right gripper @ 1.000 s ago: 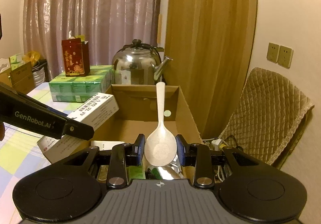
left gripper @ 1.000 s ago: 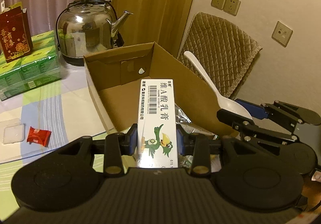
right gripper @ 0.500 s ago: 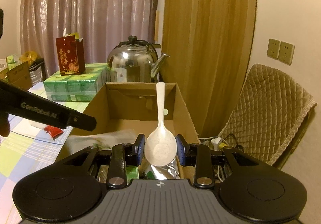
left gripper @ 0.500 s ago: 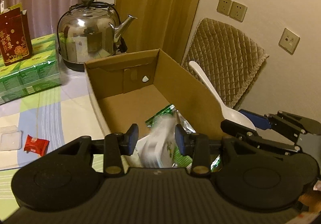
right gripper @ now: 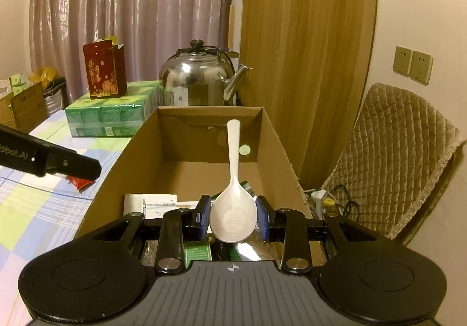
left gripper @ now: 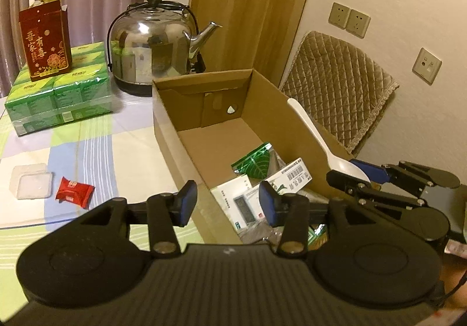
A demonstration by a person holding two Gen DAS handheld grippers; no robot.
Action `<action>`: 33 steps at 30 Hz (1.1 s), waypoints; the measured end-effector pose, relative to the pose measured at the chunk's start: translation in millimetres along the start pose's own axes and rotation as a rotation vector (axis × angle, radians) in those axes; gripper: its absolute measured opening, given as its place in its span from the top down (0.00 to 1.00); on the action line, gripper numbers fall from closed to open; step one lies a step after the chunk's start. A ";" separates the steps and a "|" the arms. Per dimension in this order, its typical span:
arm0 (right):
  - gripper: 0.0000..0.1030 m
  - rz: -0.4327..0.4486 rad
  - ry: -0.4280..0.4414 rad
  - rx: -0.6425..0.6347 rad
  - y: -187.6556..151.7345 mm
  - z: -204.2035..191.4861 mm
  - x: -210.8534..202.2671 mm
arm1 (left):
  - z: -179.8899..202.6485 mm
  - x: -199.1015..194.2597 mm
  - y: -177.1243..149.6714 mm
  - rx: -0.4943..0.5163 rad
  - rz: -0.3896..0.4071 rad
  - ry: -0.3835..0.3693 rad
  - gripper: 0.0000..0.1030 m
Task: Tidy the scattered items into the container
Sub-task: 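Open the left tool dropping the medicine box while the right tool releases the spoon, then move both tools back over the red packet and clear container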
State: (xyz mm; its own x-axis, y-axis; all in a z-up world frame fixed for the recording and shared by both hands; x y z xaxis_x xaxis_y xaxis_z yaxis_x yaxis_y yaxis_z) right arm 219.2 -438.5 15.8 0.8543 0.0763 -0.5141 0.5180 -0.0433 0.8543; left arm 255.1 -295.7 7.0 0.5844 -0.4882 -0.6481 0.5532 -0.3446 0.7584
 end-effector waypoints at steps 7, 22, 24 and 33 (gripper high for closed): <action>0.59 -0.003 0.002 0.003 1.2 -3.4 4.8 | -5.4 -3.7 -5.3 -0.011 -0.002 0.005 0.56; 0.46 -0.020 0.009 0.040 -25.8 -5.0 -22.0 | -25.3 -25.5 -46.4 -0.059 -0.034 0.041 0.43; 0.41 -0.019 0.012 0.044 -27.2 -8.5 -27.5 | -28.0 -31.4 -53.3 -0.070 -0.037 0.047 0.41; 0.30 -0.021 0.042 0.054 -30.9 -36.3 -51.5 | -42.2 -69.5 -79.5 -0.098 -0.025 0.080 0.21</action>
State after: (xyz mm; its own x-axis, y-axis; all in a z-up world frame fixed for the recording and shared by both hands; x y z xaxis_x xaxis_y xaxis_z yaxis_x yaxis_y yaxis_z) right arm 157.7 -404.9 18.6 0.8411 0.1194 -0.5276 0.5386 -0.0946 0.8372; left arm 195.6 -200.5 -11.2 0.6130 -0.4134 -0.6733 0.6217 -0.2736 0.7339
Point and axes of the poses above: each gripper's, at about its wrist camera, not at the fingertips, and x roughly the way its jaws point, z to its right, y to its top, the point moved 8 cm from there along x, roughly the way its jaws point, and after that the axes turned 8 degrees about x, right-handed, at the moved point
